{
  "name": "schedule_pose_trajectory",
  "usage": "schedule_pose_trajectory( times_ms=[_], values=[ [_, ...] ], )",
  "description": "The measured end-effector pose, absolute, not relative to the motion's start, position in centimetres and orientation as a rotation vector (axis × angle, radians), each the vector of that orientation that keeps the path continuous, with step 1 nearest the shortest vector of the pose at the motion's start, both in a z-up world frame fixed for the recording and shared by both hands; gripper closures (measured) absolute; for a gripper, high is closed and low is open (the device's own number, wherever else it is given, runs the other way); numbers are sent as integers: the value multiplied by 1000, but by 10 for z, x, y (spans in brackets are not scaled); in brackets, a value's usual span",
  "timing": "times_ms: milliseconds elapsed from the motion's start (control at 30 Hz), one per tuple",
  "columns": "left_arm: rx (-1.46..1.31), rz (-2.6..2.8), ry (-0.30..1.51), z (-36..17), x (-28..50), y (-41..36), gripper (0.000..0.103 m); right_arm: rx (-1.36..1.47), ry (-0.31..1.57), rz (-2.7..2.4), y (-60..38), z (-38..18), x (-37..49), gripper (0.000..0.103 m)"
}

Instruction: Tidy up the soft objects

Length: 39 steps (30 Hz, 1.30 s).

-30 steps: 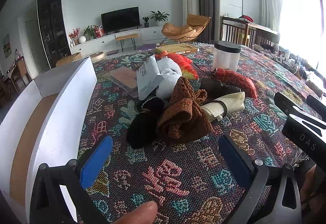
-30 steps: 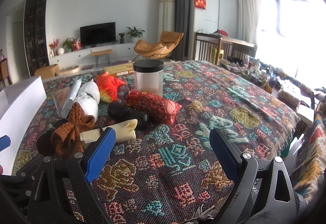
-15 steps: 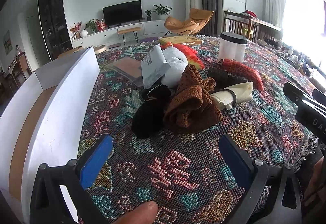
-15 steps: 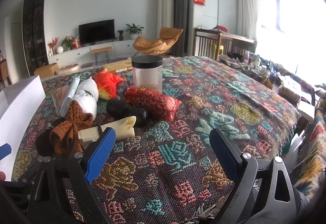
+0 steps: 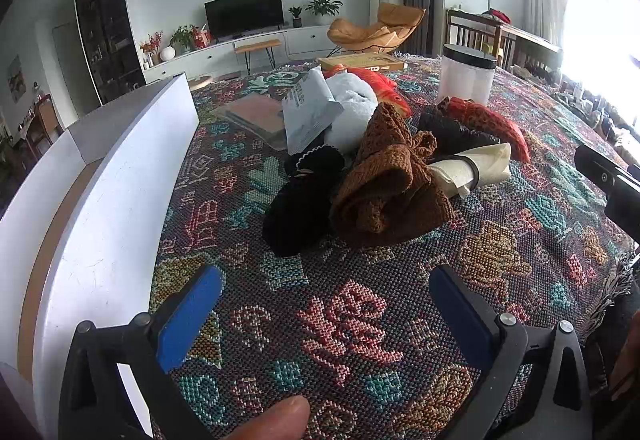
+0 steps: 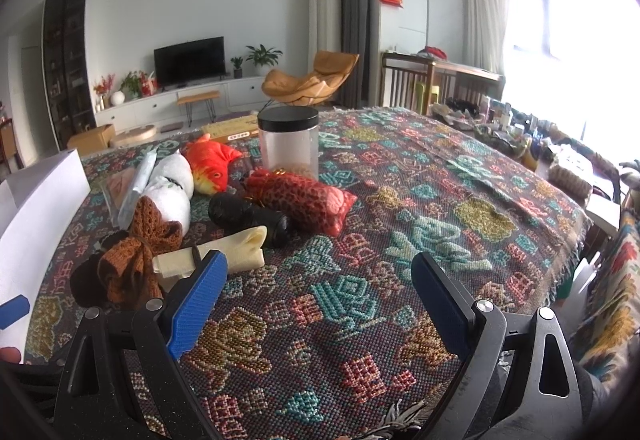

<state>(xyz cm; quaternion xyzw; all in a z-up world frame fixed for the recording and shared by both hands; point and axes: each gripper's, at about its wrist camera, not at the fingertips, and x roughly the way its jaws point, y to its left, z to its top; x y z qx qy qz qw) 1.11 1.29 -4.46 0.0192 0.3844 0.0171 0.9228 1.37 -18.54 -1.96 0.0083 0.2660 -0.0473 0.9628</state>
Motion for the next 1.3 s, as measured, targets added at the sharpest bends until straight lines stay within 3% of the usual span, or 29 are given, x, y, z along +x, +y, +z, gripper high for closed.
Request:
schedule_pose_trajectory(
  times_ms=[633, 1033, 1300],
  values=[
    [36, 63, 843, -59, 20, 21, 0, 19, 542, -95, -185, -20, 14, 8],
    [71, 114, 965, -97, 42, 28, 0, 34, 551, -85, -187, -22, 15, 8],
    [-30, 73, 985, -105, 71, 46, 0, 38, 563, -79, -188, -21, 17, 8]
  ],
)
